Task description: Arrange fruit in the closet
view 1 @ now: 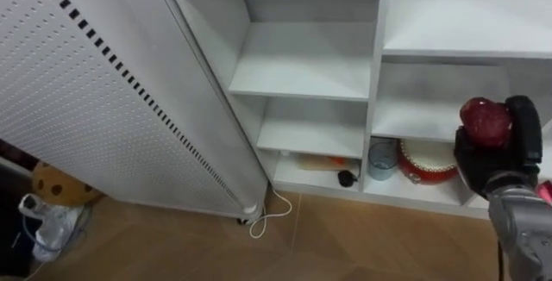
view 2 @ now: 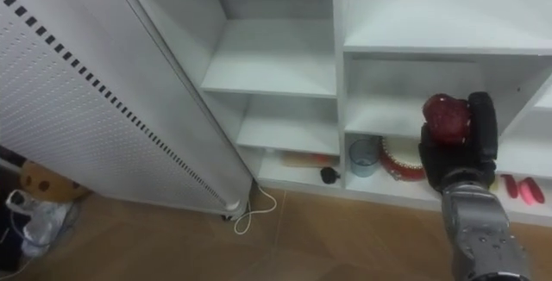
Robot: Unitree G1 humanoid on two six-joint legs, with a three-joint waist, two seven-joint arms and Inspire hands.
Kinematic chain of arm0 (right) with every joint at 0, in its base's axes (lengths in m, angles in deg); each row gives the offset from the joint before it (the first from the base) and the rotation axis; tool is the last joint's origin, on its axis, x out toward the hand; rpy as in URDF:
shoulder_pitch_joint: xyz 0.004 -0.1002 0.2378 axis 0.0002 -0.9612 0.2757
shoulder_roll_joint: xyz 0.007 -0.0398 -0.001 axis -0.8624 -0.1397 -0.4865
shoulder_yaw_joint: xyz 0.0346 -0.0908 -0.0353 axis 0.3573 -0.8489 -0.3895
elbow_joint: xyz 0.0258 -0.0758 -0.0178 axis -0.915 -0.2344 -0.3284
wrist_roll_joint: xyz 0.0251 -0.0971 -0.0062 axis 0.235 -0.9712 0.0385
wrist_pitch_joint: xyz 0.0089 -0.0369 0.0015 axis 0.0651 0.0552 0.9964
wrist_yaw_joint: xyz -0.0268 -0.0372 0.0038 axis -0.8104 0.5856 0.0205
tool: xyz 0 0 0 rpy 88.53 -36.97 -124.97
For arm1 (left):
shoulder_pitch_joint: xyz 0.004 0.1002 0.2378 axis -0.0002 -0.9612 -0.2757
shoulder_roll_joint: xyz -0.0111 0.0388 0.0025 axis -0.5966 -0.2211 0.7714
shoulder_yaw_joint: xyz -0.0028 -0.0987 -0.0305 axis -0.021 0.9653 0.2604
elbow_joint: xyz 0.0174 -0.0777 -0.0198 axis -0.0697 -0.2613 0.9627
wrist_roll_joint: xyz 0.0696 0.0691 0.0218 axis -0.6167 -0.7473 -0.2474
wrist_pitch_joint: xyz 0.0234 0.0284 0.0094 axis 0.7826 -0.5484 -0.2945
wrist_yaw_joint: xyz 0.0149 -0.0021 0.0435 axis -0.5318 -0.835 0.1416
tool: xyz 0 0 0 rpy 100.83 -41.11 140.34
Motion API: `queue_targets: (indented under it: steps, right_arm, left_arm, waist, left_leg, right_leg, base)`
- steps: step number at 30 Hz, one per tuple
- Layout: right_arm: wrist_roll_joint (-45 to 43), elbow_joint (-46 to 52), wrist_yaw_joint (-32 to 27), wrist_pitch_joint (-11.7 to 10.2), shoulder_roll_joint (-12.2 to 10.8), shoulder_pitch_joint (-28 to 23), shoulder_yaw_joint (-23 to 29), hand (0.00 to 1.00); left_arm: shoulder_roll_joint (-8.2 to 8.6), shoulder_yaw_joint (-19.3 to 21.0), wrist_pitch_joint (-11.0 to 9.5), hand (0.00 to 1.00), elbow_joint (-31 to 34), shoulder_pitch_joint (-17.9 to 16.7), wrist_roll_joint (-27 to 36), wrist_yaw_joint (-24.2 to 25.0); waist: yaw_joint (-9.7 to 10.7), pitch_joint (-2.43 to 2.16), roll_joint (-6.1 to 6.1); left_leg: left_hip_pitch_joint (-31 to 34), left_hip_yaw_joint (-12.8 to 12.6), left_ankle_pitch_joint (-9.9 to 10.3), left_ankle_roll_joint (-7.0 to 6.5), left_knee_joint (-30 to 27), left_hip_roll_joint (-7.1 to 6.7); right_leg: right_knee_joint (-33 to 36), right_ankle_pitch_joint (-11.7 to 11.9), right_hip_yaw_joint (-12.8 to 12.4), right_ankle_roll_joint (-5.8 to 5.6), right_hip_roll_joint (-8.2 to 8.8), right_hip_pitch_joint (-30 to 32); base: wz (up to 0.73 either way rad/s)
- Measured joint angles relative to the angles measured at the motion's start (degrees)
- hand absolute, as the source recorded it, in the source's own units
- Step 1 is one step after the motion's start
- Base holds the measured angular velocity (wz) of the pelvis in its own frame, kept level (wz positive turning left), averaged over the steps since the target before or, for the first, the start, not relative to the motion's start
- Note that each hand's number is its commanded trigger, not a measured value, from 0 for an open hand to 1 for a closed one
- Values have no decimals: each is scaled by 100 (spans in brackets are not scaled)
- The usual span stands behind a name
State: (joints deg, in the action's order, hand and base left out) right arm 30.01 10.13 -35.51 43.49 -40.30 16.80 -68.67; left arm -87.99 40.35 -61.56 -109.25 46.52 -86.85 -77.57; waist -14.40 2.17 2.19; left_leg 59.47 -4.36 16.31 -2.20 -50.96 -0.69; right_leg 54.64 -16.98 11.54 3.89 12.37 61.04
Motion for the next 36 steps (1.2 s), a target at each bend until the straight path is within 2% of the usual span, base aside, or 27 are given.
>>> queue_targets:
  steps: [8,9,10,11,17,20,25,32,36]
  right_arm:
    - [-1,29,-140,-71,35,297,-1,100]
    - [-3,29,-159,-89,35,326,-4,67]
    - [-3,29,-160,-92,35,336,-4,56]
    - [-3,29,-162,-95,36,346,-4,0]
    - [7,29,-347,-235,39,349,5,0]
    - [6,29,-453,-235,53,353,10,0]
    - [-2,31,-943,-258,151,479,10,0]
    - [-51,31,-1539,-379,360,610,13,0]
    - [-67,170,-2089,-516,426,668,130,0]
  left_arm:
    - [-43,3,-8,0,140,-77,0,-44]
    - [-46,3,-10,0,139,-80,1,-44]
    - [-47,3,-11,0,139,-87,1,-45]
    - [-46,1,-14,0,140,-111,1,-45]
    - [-46,-18,-26,0,195,-322,29,-55]
    - [-46,-22,-27,0,215,-384,142,-145]
    - [-42,-17,-48,0,235,-404,163,-346]
    - [-49,-14,-214,0,302,-432,161,-436]
    - [-54,-17,-243,0,301,-471,160,-444]
  waist:
    - [-21,-15,23]
    - [-22,-16,24]
    - [-22,-17,25]
    - [-22,-18,25]
    - [-20,-19,27]
    - [-13,-19,27]
    - [-16,-19,27]
    - [-22,-19,27]
    - [-5,-22,22]
  left_leg:
    - [-1,-36,44,-43,-84,-4]
    - [-1,-37,44,-43,-89,-3]
    - [-2,-36,44,-43,-92,-1]
    - [-3,-36,44,-43,-97,1]
    - [-3,-28,43,-43,-89,1]
    - [-2,-21,43,-43,-85,-2]
    - [0,-13,43,-44,-90,-9]
    - [2,-29,43,-44,-89,-12]
    - [7,-34,44,-45,-90,-22]
  right_leg:
    - [98,-35,9,-16,63,-5]
    - [99,-35,12,-16,59,-11]
    - [99,-35,12,-16,57,-13]
    - [99,-35,13,-16,56,-16]
    - [95,-37,24,-13,68,-17]
    - [95,-37,24,-12,71,-18]
    - [95,-38,22,-14,76,-18]
    - [91,-42,30,-17,79,-17]
    - [103,-58,27,-29,86,-12]
  base:
    - [3]
    - [0]
    - [0]
    - [0]
    - [0]
    - [0]
    - [0]
    - [0]
    - [0]
